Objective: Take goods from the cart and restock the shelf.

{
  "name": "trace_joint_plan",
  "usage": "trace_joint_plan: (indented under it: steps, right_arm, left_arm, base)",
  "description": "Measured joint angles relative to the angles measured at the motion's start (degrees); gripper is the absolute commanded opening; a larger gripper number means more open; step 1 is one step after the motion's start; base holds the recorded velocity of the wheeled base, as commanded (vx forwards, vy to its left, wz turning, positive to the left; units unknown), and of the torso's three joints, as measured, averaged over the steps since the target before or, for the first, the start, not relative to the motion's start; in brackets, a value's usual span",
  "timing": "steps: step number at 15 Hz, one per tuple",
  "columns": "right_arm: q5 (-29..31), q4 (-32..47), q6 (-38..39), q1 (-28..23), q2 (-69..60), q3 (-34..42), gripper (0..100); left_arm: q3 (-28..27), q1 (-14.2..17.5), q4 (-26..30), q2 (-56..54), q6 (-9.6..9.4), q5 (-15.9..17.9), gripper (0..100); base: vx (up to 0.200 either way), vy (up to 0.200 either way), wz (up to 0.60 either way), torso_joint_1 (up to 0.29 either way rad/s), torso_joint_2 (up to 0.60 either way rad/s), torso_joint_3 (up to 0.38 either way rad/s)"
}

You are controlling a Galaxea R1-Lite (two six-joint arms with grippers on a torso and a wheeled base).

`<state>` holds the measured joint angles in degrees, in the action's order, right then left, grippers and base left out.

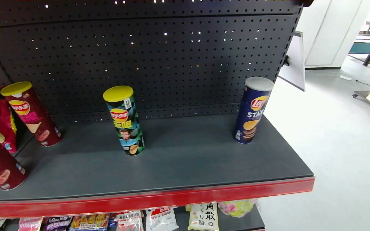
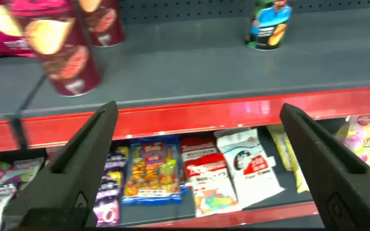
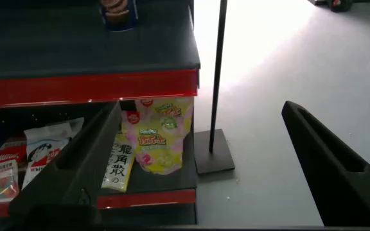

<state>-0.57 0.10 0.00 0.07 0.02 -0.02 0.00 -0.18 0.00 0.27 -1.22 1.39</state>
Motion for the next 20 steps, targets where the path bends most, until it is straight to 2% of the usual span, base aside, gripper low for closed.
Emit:
trace_joint_plan:
  steps: [6, 16, 20]
  right_arm:
    - [0.0, 0.0, 0.0, 0.1, 0.0, 0.0, 100]
    - [0.0, 0.0, 0.0, 0.0, 0.0, 0.0, 100]
    - [-0.1, 0.0, -0.1, -0.1, 0.0, 0.0, 100]
  left_arm:
    - [0.0, 0.1, 0.0, 0.0, -0.04, 0.0, 100]
    - [0.0, 0.0, 0.0, 0.0, 0.0, 0.0, 100]
    - [0.0, 0.0, 0.0, 0.0, 0.43, 0.0, 100]
  base:
    - [-0.2, 0.0, 0.0, 0.002, 0.0, 0.005]
    - [0.0, 0.2, 0.0, 0.002, 0.01, 0.001]
    - [0.0, 0.0, 0.0, 0.0, 0.0, 0.0]
